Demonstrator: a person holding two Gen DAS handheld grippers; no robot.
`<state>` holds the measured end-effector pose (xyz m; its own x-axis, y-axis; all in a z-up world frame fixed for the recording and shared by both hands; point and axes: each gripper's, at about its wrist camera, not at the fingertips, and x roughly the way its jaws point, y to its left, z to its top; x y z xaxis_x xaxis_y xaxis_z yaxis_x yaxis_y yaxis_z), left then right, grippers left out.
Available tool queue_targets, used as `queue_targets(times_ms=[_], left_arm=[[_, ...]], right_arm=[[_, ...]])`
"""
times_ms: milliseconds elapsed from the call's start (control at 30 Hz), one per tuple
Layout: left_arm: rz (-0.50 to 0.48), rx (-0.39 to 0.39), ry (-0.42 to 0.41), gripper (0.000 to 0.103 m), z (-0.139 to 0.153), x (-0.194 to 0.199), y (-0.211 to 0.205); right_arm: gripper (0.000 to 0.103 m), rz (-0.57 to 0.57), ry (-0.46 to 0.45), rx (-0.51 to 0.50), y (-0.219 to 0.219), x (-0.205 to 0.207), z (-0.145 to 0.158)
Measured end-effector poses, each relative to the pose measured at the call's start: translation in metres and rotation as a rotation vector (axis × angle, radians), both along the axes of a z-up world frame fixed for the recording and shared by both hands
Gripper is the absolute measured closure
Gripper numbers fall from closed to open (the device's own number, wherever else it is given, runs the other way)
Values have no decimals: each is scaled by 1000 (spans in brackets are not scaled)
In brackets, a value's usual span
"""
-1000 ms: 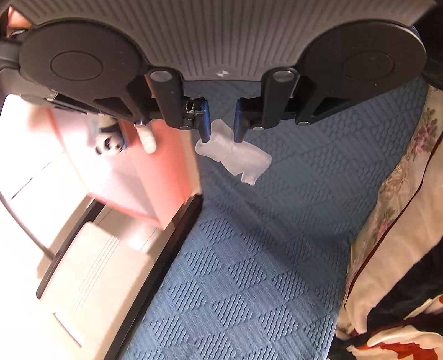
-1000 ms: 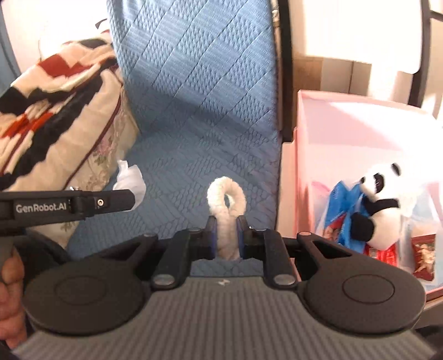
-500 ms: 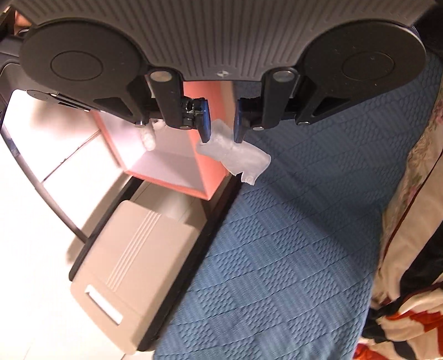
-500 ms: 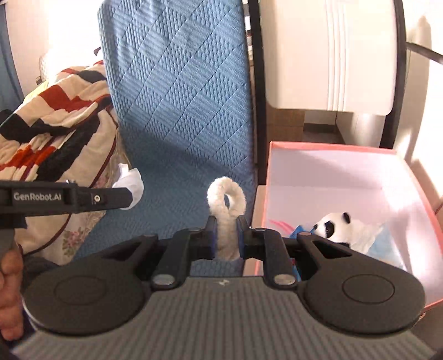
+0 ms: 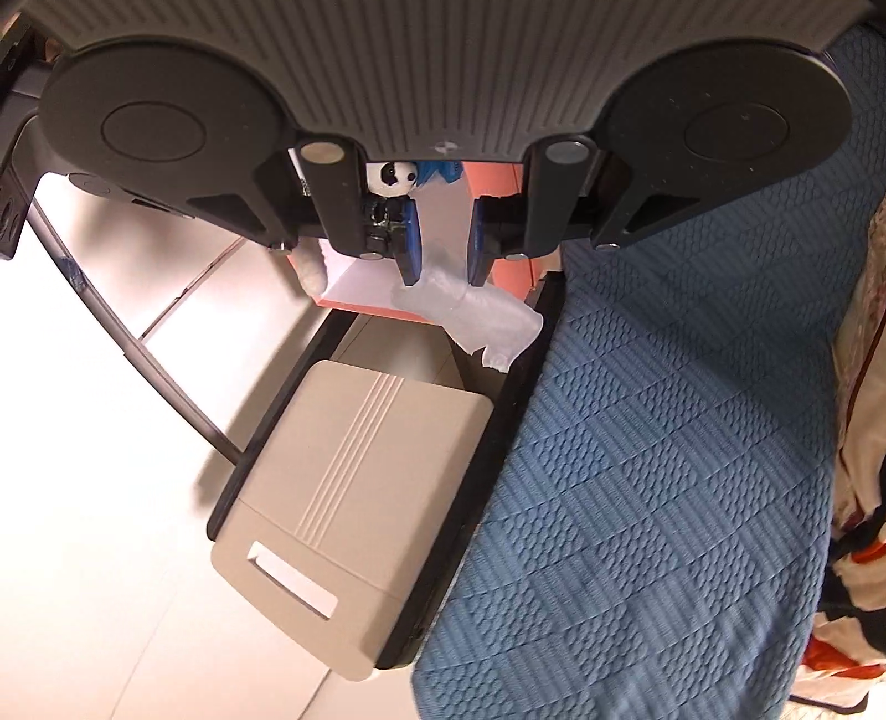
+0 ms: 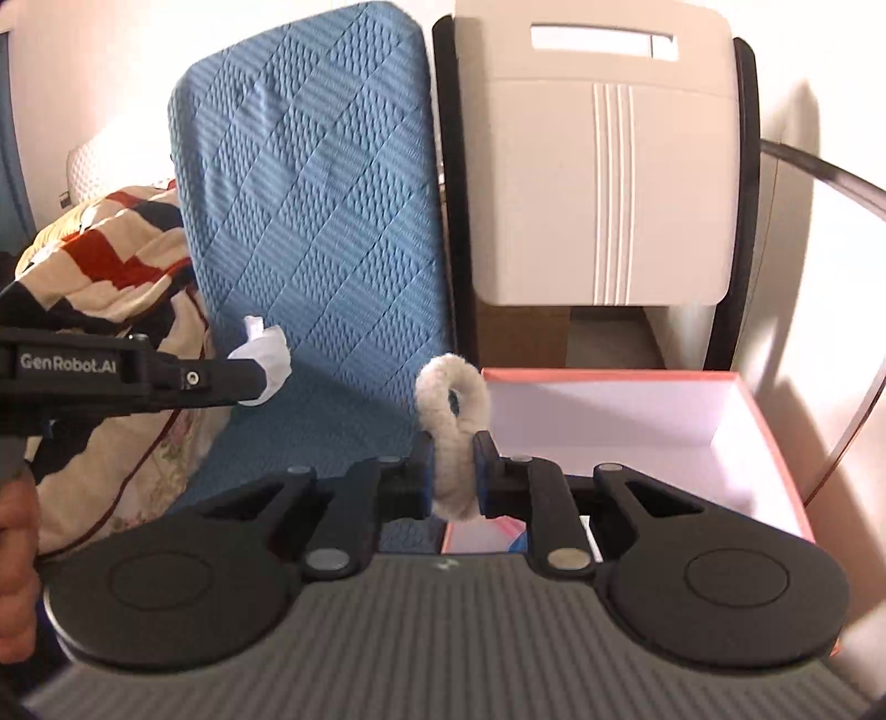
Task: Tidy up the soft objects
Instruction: 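Carry the clear cup and hair tie over the pink-rimmed box with both tools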
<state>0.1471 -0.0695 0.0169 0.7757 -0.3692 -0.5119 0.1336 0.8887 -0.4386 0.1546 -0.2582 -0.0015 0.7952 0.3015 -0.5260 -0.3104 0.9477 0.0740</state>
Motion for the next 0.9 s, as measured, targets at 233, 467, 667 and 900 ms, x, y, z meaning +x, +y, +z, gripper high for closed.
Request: queue_targets(times_ms=[233,467,667,900], left_arm=[[-30,-33,21,83,-2,8,-24],[-66,-6,25,83,-3,16,-53],[-93,-2,66,83,-17,28,-70],[-131,22,128,83,-43,38,-90]], right_arm=[[84,-30,-28,19,-21,4,13],[84,-73,-16,1,-45,6,8],[84,-120,19,13,-69,7,-3],[84,-163,83,12,-88,12,-27]])
